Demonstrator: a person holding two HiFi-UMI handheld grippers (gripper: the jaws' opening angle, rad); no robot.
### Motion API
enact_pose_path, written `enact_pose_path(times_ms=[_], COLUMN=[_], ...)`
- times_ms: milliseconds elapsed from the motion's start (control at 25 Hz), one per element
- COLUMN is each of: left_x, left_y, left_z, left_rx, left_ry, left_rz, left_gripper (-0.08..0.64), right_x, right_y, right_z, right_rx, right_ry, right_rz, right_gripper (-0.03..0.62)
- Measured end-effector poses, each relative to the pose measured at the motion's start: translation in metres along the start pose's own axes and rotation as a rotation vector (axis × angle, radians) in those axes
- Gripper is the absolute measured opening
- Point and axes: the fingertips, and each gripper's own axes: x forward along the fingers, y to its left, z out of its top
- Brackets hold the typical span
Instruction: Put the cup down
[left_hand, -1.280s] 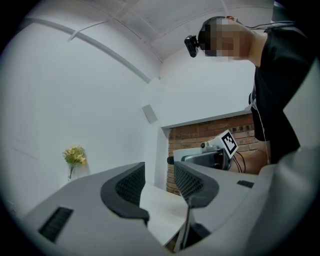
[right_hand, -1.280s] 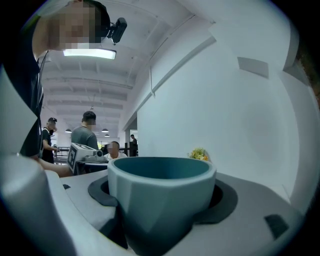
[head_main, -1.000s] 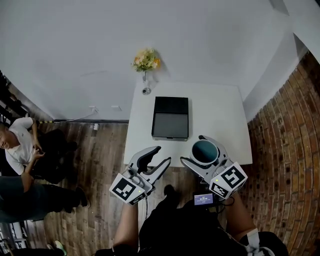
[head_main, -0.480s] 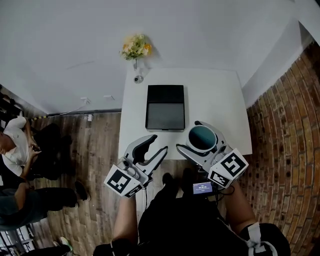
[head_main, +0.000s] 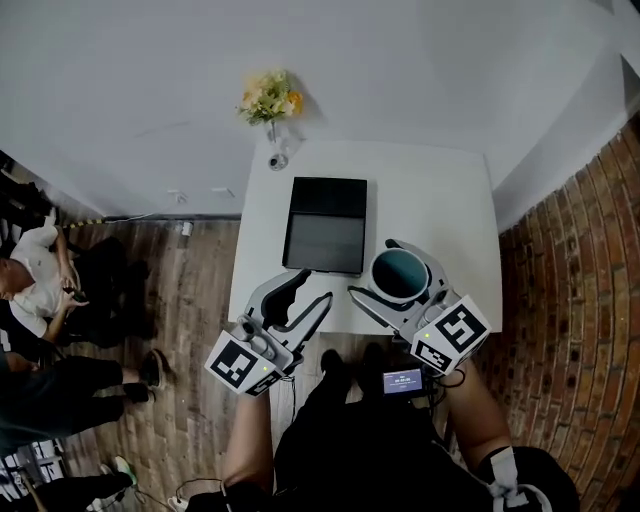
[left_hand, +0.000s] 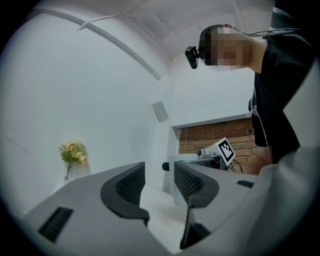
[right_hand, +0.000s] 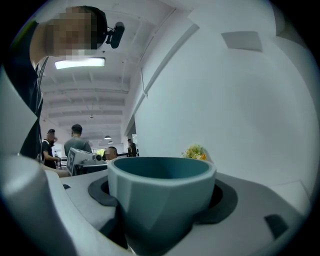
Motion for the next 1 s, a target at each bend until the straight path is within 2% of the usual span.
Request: enact_pose_path(times_ms=[360, 1000], left_x=[0.023, 0.04], left_y=[0.014, 0.052], left_z=[0.002, -0.013], left_rx=[0.011, -0.01], left_ry=[-0.021, -0.013], left_rz=[0.033, 0.041], left_gripper=[0.186, 0.187], right_x=[0.021, 0.07], right_y=[-0.022, -0.071], right_z=[0.001, -0.015], right_rx=[-0.031, -0.039], right_ry=[-0.012, -0.019], right_rz=[0.068, 0.037], right_gripper=[0.405, 0.405])
